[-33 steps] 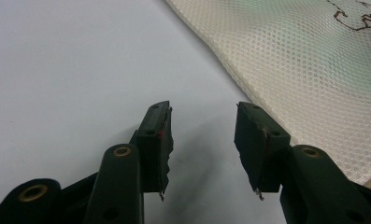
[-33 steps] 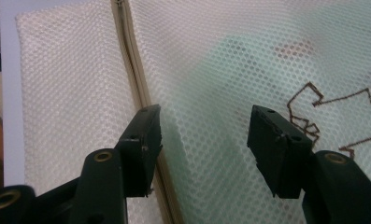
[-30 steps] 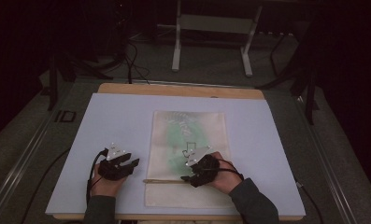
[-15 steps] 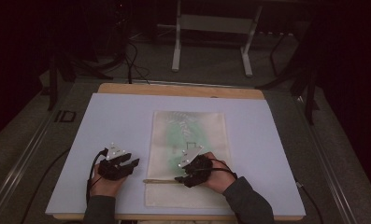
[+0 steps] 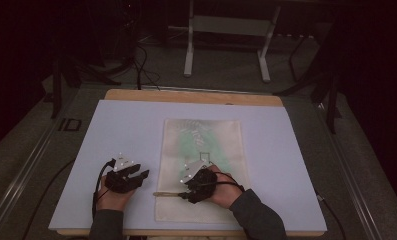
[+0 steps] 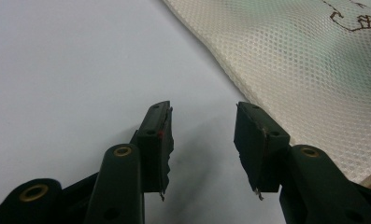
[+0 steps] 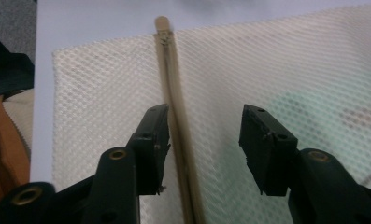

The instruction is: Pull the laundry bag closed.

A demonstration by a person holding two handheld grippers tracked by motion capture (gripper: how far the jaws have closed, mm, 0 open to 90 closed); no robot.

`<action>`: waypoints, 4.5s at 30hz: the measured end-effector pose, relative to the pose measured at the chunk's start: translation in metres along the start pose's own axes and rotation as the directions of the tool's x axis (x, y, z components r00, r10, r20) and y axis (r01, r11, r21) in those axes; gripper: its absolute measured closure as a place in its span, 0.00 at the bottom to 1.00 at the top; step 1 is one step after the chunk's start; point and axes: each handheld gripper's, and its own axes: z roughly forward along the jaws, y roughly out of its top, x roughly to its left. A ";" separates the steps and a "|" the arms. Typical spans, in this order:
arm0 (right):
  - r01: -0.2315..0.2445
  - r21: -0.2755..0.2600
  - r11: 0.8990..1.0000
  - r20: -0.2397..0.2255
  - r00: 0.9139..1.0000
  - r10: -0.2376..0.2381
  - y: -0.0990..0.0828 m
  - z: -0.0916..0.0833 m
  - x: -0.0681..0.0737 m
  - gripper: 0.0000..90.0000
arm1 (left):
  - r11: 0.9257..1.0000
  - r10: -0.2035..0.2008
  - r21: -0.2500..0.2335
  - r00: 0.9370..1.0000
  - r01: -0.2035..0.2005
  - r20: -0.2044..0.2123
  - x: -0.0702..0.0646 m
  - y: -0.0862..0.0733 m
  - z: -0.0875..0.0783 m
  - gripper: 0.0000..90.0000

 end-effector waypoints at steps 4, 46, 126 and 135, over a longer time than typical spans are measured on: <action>0.015 -0.006 1.000 -0.019 1.000 -0.015 0.006 0.005 0.003 0.60 | 1.000 0.000 0.000 1.000 0.000 0.001 0.000 0.000 0.000 0.62; 0.066 -0.011 0.998 -0.105 0.992 -0.067 0.058 0.058 0.013 0.82 | 1.000 -0.002 -0.004 1.000 0.002 0.002 0.002 0.000 -0.001 0.62; 0.038 -0.042 0.998 -0.053 0.998 -0.040 0.021 0.046 0.017 0.91 | 0.987 0.115 0.079 0.966 -0.137 0.232 -0.044 0.000 0.005 0.99; 0.040 -0.043 0.998 -0.052 0.998 -0.042 0.021 0.046 0.018 0.91 | 0.982 0.128 0.108 0.966 -0.155 0.226 -0.049 -0.002 0.010 0.99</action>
